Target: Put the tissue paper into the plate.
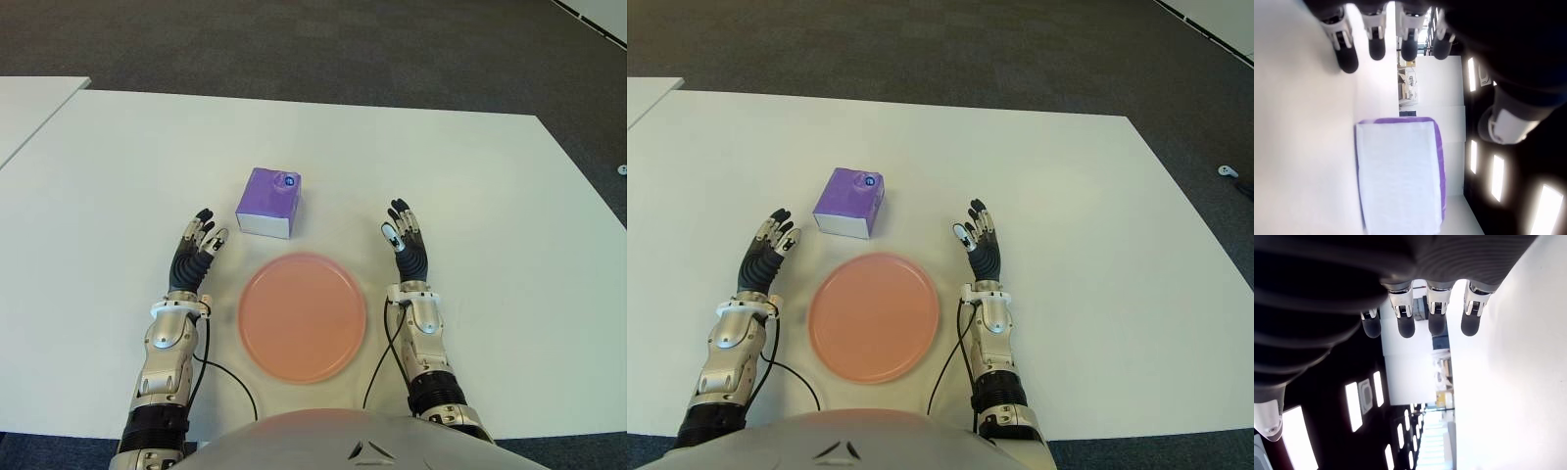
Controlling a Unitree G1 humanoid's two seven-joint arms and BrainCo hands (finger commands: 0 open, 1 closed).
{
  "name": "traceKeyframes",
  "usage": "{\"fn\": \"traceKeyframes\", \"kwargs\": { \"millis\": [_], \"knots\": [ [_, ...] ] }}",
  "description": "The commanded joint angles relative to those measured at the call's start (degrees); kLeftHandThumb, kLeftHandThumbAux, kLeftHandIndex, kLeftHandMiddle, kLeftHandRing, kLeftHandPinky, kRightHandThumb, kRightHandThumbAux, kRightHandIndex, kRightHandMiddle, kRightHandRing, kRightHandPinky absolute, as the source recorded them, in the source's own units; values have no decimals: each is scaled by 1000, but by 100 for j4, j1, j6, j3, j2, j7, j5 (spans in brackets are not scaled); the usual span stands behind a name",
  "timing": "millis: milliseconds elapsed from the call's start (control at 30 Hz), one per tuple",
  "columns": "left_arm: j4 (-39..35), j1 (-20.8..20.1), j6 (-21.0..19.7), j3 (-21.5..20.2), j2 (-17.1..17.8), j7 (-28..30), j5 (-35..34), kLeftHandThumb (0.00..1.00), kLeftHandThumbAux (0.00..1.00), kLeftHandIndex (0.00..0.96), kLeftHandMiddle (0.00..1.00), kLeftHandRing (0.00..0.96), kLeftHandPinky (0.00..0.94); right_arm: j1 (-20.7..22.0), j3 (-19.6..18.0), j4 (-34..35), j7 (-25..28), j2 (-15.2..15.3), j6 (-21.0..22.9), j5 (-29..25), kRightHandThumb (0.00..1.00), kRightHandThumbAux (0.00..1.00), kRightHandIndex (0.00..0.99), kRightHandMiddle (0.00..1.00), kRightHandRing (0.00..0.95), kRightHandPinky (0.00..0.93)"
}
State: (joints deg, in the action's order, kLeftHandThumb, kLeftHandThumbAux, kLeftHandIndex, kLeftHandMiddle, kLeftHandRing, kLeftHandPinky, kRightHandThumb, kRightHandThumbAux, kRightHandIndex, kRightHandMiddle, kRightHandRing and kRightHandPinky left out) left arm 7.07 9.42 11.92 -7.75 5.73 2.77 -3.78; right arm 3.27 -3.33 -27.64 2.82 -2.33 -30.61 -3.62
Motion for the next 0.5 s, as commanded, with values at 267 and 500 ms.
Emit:
{"fn": "traceKeyframes", "kwargs": {
  "millis": [267, 500],
  "knots": [
    [81, 57, -52, 22, 1, 41, 14, 0, 527, 0, 0, 0, 0, -272, 0, -194, -5, -53, 115, -10, 0, 489, 0, 0, 0, 0],
    [70, 69, -54, 29, -2, 24, 35, 0, 522, 0, 0, 0, 0, -286, 0, -173, 0, -51, 121, -12, 0, 489, 0, 0, 0, 0]
  ]
}}
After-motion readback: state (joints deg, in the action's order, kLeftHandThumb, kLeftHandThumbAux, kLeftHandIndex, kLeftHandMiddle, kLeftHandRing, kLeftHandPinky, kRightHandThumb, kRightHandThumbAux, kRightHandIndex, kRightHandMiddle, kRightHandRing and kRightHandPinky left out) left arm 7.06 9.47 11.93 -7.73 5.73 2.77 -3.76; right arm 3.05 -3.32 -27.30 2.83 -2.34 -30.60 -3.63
